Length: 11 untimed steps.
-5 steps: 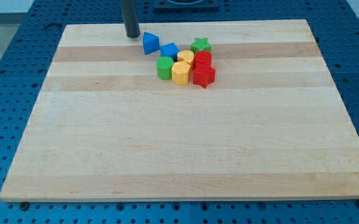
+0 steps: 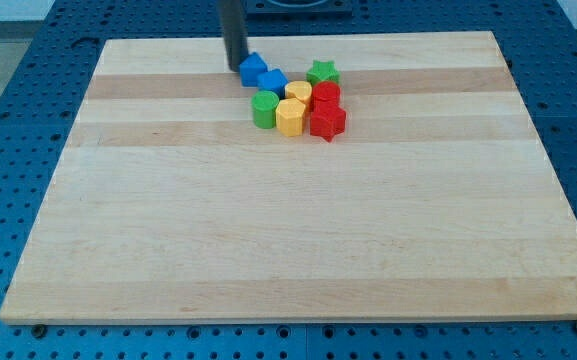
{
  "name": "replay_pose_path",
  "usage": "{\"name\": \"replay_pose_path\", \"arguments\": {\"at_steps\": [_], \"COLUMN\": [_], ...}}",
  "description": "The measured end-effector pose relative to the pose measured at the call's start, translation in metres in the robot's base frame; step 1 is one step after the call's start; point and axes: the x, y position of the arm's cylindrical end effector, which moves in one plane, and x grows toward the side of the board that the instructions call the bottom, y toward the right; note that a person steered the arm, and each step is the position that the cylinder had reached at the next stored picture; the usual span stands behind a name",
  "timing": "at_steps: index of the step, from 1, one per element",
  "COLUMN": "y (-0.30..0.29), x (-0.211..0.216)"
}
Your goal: Move the blue triangle towards the down
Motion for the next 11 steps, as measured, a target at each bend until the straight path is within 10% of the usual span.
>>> {"name": "replay_pose_path", "arguments": {"at_steps": [11], "y": [0.087], "x": [0.017]}}
